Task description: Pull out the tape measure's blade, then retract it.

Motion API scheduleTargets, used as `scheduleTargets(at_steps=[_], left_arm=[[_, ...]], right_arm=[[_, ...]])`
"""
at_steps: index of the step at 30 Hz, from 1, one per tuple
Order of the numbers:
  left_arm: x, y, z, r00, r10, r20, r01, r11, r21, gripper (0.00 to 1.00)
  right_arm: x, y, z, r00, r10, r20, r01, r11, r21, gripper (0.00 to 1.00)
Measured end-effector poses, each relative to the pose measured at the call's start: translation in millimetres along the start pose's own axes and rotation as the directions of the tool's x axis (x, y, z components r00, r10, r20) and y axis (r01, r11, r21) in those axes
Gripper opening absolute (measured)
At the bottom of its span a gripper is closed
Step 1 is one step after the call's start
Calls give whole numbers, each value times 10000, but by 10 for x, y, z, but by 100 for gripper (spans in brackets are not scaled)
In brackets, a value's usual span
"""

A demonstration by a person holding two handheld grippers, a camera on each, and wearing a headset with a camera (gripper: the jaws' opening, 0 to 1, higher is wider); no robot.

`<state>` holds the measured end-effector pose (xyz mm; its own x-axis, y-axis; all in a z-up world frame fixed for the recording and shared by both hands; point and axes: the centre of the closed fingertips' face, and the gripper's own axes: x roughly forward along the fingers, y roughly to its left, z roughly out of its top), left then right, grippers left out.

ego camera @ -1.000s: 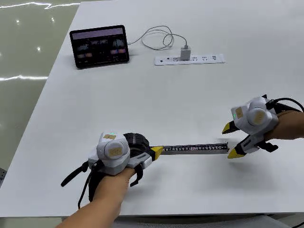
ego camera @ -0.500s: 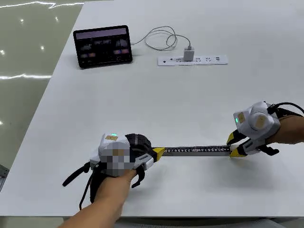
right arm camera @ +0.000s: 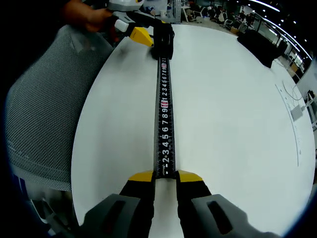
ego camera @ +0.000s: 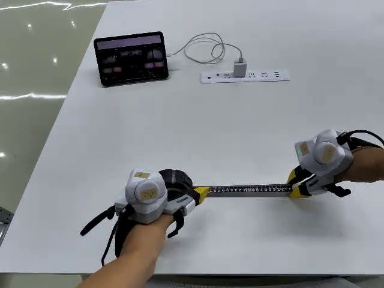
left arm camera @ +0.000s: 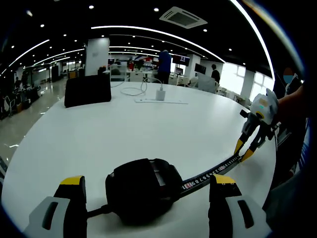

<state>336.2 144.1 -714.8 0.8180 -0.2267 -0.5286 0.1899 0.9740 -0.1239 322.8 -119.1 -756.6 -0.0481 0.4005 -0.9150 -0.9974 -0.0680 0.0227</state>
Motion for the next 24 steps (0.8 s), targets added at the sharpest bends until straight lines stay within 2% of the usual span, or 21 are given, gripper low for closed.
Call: scheduleTargets(at_steps=[6,8,10,14,24], left_arm=[[5,31,16,9999,99,96,-97,9997,-216,100],[8,56,17,9997,187,123,-182,9991,-390,99],[14,81,0,9996,267,56,-265,9991,-339,98],[31,87,-7,9995,310,83,-305,9982,-520,94],[81,50,-3,9994,325,79,-320,9979,-569,84]], right_arm=[[9,10,-7,9999,55,-135,-59,9997,-243,12],[9,10,-13,9998,64,-178,-65,9999,-83,12],[9,1,-3,9994,-45,-342,63,9985,546,12],[24,5,13,9976,-202,-658,213,9996,162,11],[30,-34,-16,9981,-320,-527,358,9966,740,12]])
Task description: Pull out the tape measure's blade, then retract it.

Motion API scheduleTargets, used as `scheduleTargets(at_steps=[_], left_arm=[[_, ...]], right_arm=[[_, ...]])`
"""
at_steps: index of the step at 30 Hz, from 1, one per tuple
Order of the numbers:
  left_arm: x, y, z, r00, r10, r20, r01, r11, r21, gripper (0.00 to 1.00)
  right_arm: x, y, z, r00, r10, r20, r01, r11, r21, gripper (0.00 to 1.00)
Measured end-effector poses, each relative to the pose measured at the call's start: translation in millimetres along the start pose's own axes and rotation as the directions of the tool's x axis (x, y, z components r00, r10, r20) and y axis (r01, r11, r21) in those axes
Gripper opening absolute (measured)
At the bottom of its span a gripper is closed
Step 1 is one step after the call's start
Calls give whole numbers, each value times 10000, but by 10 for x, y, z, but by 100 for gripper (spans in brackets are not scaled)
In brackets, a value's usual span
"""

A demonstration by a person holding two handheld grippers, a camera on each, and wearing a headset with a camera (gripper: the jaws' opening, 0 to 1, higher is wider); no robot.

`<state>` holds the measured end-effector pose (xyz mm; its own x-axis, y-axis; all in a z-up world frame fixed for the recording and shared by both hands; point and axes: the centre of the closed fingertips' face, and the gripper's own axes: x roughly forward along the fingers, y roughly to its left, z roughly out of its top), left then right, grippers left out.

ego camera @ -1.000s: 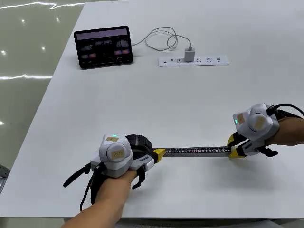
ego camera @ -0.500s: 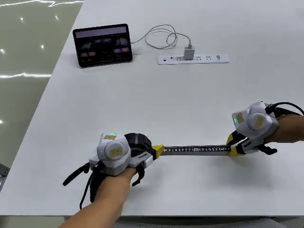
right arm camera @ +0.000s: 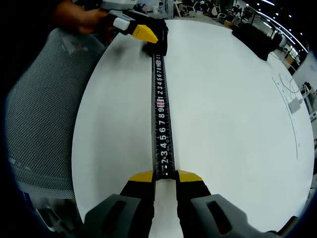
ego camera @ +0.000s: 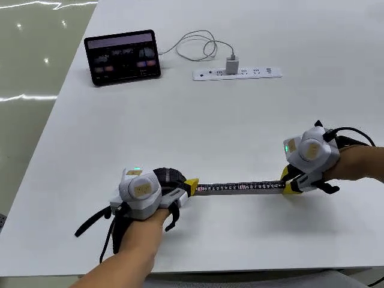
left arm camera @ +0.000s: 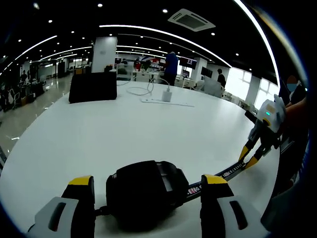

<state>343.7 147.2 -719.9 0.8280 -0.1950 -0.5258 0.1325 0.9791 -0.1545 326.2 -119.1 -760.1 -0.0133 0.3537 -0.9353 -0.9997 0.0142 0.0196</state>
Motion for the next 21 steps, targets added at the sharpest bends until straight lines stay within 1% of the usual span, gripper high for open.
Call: scheduleTargets(at_steps=[3,7,9,12,14,19,21], left_arm=[[5,2,-12,10000,52,-37,-52,10000,37,80],[19,12,-41,9998,134,-173,-136,9998,-110,75],[26,19,-53,9995,181,-247,-187,9996,-225,73],[28,13,-50,9996,145,-255,-158,9987,-491,69],[29,35,-57,9992,282,-301,-295,9986,-433,65],[18,38,-63,9989,253,-389,-273,9982,-527,65],[17,37,-70,9983,216,-537,-245,9983,-538,64]], right_arm=[[5,-14,2,10000,-7,25,6,9996,277,12],[9,-26,-1,9999,-6,144,-3,9982,606,11],[12,-23,-3,9998,-18,192,6,9980,624,11],[15,-22,3,9997,-70,250,56,9984,556,11],[16,-21,4,9995,-86,300,68,9982,594,11],[13,-17,10,9994,-62,352,36,9974,725,11],[15,-19,9,9994,-48,339,23,9973,728,11]])
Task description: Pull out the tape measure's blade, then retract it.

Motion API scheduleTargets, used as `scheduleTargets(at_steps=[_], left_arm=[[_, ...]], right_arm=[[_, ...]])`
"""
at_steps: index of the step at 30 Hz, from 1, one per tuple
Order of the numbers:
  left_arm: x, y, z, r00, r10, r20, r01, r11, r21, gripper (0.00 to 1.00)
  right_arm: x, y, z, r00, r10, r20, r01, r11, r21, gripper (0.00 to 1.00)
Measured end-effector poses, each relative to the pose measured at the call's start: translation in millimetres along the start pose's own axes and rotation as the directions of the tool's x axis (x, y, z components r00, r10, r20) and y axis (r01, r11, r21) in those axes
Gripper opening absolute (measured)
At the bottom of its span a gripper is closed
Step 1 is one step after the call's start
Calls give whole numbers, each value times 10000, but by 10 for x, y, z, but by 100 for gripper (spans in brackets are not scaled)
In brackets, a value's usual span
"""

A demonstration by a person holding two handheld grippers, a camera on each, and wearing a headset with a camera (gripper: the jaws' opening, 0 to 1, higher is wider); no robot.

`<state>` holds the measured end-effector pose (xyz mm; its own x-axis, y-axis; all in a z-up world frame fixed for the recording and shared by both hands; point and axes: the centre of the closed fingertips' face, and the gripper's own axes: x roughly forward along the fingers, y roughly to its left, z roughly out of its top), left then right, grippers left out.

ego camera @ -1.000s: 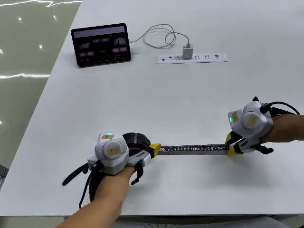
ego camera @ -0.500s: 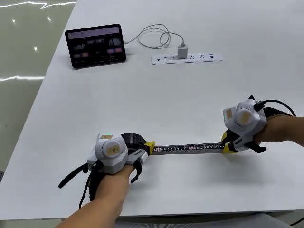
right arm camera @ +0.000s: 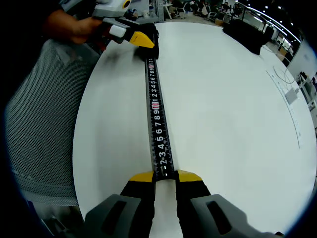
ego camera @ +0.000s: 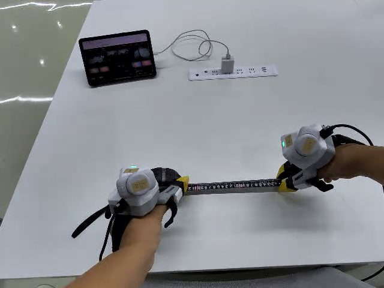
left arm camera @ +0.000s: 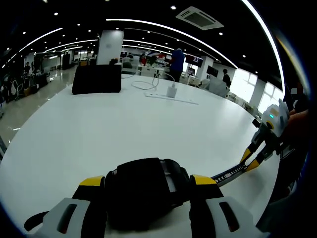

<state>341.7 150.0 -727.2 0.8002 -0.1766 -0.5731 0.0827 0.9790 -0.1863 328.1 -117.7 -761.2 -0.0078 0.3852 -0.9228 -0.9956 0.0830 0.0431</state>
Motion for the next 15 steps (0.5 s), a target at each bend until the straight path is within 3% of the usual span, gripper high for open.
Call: scheduleTargets(at_steps=[7,15], left_arm=[[8,-8,-25,9994,102,-324,-89,9991,414,63],[14,-11,-20,9993,62,-382,-47,9993,383,62]], right_arm=[[-14,31,18,10000,8,13,-8,10000,38,11],[-29,61,49,10000,57,59,-58,9999,102,11]])
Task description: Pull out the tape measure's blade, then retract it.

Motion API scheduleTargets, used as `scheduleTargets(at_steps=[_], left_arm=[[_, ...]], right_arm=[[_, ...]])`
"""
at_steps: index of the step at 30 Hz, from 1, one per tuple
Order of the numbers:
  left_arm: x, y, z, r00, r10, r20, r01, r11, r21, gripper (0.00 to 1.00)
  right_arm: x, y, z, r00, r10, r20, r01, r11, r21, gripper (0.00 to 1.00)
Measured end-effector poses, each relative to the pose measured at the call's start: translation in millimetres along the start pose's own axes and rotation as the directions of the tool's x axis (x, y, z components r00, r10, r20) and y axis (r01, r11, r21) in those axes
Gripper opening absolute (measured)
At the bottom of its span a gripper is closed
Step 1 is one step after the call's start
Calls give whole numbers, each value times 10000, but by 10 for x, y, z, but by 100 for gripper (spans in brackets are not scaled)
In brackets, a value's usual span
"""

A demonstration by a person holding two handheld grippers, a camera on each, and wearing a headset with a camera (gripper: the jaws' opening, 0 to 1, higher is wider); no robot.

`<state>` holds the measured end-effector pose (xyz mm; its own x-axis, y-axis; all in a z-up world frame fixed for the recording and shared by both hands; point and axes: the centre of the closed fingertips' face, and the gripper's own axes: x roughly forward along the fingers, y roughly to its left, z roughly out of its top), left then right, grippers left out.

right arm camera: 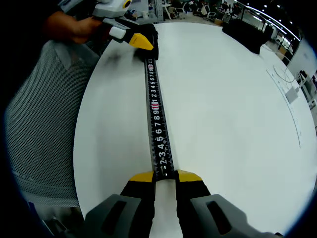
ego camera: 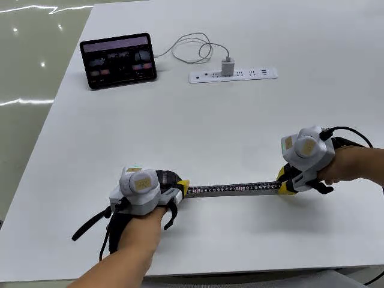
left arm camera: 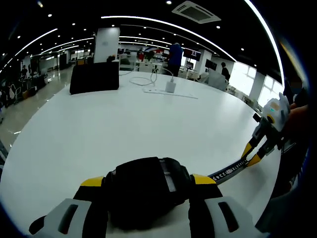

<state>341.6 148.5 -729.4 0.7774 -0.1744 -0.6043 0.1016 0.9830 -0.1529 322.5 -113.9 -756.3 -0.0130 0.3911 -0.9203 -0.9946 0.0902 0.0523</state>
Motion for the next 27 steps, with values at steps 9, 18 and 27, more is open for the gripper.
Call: scheduleTargets(at_steps=[9,18,27], left_arm=[[6,-3,-1,10000,-62,-39,62,10000,-59,62],[11,-3,-4,9999,-102,-48,102,9999,-70,62],[17,0,-9,9999,-122,-69,121,9999,-74,62]], right_arm=[[0,-10,-6,10000,4,44,-5,9998,174,11],[13,-2,23,9999,-45,140,42,9998,213,11],[37,5,73,9998,-59,211,55,9997,219,11]])
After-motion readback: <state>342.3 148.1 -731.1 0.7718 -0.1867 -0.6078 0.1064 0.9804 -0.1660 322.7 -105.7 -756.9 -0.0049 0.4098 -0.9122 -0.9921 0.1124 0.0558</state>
